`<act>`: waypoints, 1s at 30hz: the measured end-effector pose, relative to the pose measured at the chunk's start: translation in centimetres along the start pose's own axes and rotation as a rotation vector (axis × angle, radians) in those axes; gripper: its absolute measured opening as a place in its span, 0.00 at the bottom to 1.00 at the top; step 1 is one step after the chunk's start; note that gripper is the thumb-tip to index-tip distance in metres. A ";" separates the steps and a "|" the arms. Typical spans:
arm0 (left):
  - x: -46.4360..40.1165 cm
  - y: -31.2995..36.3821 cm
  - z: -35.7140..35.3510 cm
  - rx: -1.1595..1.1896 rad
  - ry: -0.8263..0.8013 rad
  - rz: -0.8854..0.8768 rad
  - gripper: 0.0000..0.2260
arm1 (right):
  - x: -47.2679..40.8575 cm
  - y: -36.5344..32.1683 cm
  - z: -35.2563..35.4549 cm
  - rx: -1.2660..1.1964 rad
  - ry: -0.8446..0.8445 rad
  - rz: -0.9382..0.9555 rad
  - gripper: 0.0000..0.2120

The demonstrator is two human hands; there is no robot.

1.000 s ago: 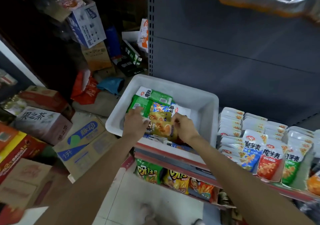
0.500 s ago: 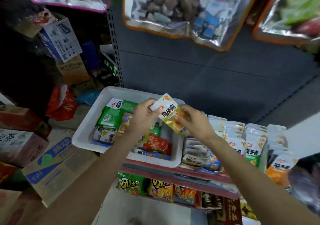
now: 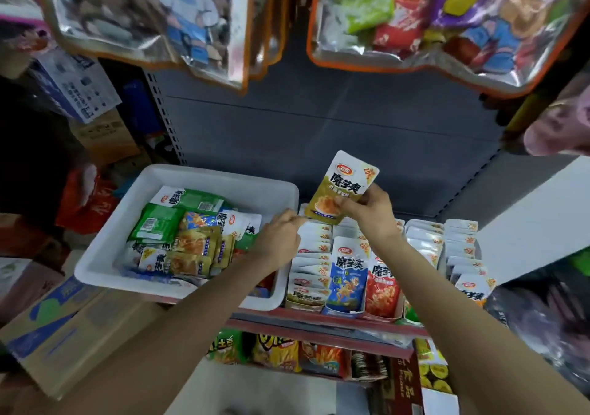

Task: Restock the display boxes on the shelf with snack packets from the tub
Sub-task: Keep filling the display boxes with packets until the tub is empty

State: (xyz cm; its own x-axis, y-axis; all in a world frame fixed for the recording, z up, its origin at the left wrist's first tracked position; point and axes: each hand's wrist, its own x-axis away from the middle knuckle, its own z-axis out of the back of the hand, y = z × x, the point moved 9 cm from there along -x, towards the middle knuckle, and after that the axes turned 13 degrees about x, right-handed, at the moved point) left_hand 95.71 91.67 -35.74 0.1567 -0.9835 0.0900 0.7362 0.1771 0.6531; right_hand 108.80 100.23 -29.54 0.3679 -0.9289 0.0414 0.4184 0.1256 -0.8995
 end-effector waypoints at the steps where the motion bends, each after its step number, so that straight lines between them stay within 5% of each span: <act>1: -0.2 0.1 0.1 -0.041 0.004 0.000 0.22 | -0.1 0.4 -0.1 0.000 -0.007 -0.018 0.12; 5: -0.4 1.1 0.2 -0.136 0.008 0.015 0.27 | -0.7 0.8 -0.1 0.001 -0.018 -0.025 0.12; 23: 1.6 0.9 1.1 0.118 -0.016 -0.017 0.21 | -2.3 2.2 -1.4 0.181 -0.149 -0.081 0.10; 30: 1.4 0.3 1.0 0.171 -0.025 0.014 0.23 | -2.7 0.8 -3.7 0.598 -0.272 0.072 0.08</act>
State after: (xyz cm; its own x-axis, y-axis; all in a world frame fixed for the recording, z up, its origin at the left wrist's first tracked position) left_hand 95.49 90.28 -34.68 0.1483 -0.9819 0.1178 0.6112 0.1846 0.7696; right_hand 105.05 101.51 -32.02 0.5761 -0.7997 0.1690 0.7451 0.4287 -0.5109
